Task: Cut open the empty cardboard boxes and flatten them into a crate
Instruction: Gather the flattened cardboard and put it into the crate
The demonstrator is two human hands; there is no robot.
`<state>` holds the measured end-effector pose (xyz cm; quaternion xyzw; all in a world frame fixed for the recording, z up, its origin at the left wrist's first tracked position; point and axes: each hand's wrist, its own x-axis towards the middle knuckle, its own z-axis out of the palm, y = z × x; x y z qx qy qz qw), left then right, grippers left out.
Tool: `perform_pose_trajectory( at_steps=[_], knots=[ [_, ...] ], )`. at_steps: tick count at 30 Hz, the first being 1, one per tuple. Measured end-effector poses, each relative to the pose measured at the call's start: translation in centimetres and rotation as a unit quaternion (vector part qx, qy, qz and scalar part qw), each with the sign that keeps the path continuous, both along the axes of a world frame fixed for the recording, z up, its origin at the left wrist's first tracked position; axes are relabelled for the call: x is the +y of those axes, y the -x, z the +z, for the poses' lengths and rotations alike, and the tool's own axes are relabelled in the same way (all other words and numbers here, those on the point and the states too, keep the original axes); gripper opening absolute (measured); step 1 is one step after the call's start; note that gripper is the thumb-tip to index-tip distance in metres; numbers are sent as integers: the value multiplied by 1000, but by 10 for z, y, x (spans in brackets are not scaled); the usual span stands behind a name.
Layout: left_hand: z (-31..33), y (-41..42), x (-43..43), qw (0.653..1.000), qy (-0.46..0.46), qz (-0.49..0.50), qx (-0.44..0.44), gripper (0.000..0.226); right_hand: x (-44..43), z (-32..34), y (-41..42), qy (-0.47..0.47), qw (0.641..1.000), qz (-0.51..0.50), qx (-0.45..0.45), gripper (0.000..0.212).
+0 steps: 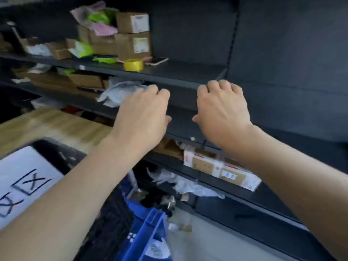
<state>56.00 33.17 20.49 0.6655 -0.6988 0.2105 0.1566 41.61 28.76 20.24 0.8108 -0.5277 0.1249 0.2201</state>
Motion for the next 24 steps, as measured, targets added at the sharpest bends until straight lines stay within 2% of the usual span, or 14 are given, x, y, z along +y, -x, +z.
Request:
perform_pose_trajectory(
  at_steps=[6,9,13,19,24],
  knots=[
    [22,153,-34,977,89,-190,-33,33,15,16,164,44,981,-188,-20,42],
    [24,230,-46,959,113,-259,-24,31,24,15,243,62,962,-262,-37,37],
    [16,339,-61,937,124,-325,-14,31,29,9,354,66,936,-344,-38,40],
    [-18,509,-93,922,72,-381,10,28,11,-18,512,29,910,-408,-70,48],
    [-65,609,-144,922,-83,-365,98,26,-30,-66,623,-56,896,-414,-154,41]
  ],
)
